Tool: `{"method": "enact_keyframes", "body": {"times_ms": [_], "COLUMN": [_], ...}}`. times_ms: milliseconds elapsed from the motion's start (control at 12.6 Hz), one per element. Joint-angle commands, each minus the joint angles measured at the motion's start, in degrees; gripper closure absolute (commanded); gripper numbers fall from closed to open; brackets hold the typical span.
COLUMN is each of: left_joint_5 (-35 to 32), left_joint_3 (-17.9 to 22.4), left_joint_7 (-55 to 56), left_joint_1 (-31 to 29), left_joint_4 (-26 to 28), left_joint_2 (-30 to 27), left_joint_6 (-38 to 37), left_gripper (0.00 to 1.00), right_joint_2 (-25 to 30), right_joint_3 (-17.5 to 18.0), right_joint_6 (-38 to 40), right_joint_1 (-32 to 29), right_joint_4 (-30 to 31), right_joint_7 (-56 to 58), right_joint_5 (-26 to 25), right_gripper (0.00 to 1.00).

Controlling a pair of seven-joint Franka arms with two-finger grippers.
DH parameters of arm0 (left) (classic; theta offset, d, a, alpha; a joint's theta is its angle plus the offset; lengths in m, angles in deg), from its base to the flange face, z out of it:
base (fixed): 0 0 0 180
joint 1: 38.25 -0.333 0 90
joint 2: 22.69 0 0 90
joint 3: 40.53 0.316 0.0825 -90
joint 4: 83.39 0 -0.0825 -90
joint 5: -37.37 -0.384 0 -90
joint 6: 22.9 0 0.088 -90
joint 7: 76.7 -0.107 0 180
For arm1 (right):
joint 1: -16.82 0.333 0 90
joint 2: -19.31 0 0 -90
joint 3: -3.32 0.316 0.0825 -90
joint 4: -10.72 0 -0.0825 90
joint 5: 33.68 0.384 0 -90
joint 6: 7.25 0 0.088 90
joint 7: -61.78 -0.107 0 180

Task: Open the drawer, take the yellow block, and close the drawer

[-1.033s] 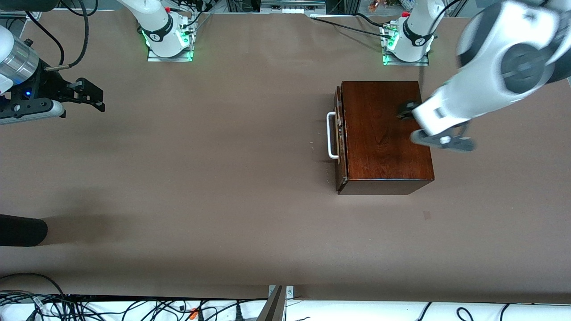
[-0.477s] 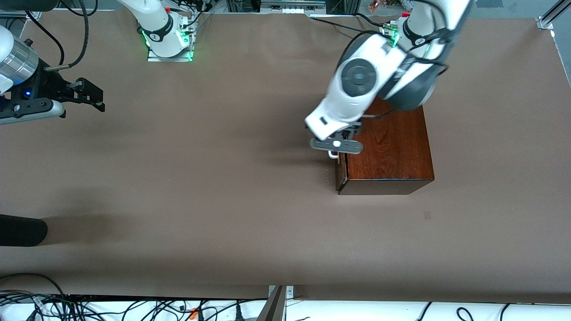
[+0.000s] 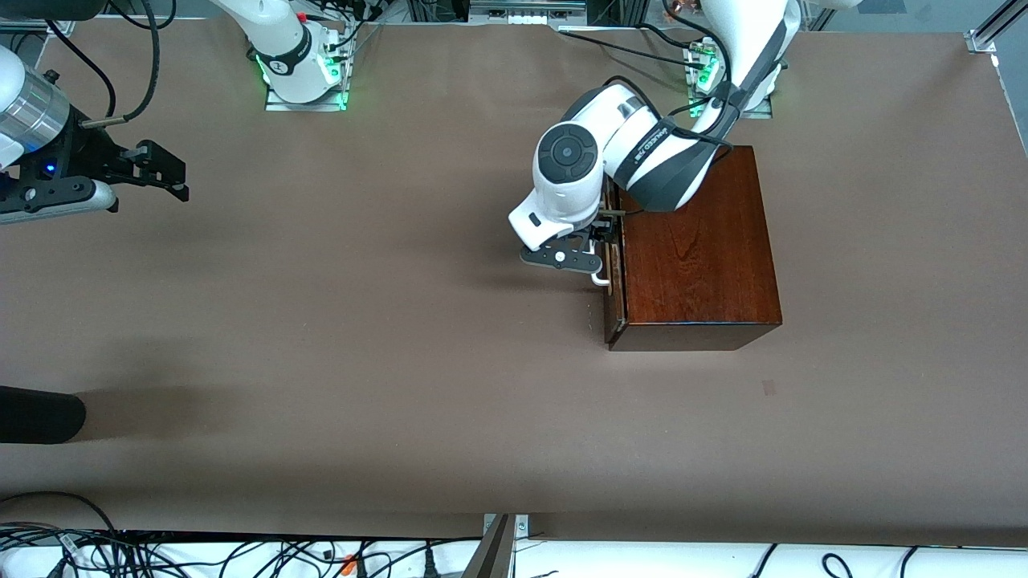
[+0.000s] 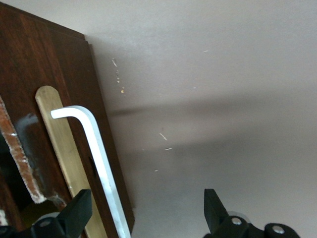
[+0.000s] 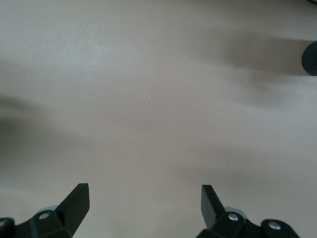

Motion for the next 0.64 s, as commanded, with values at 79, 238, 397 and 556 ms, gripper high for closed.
{"method": "enact_keyframes", "body": {"times_ms": [79, 238, 397, 556], "left_joint_5": [-3.9, -5.5, -8.2, -8.4], "left_joint_3": [0.3, 0.3, 0.3, 0.3], "left_joint_7": [4.9, 5.0, 6.1, 8.3], "left_joint_1": [1.3, 1.5, 1.5, 2.1], "left_joint_4": [2.2, 2.3, 3.6, 5.0], "left_joint_2": [-0.6, -0.2, 0.3, 0.4], "left_joint_6": [0.1, 0.2, 1.6, 2.8], "left_gripper": [0.00, 0.00, 0.00, 0.00], "right_joint_2": [-0.4, -0.4, -0.4, -0.5], "right_joint_3": [-0.1, -0.1, -0.1, -0.1], "right_joint_6": [0.8, 0.9, 0.9, 0.9], "right_joint_1": [0.0, 0.0, 0.0, 0.0], "right_joint_4": [-1.1, -1.1, -1.0, -1.0], "right_joint_7": [-0.5, -0.5, -0.6, -0.6], "right_joint_5": [0.6, 0.6, 0.6, 0.6], "right_gripper": [0.00, 0.00, 0.00, 0.00]}}
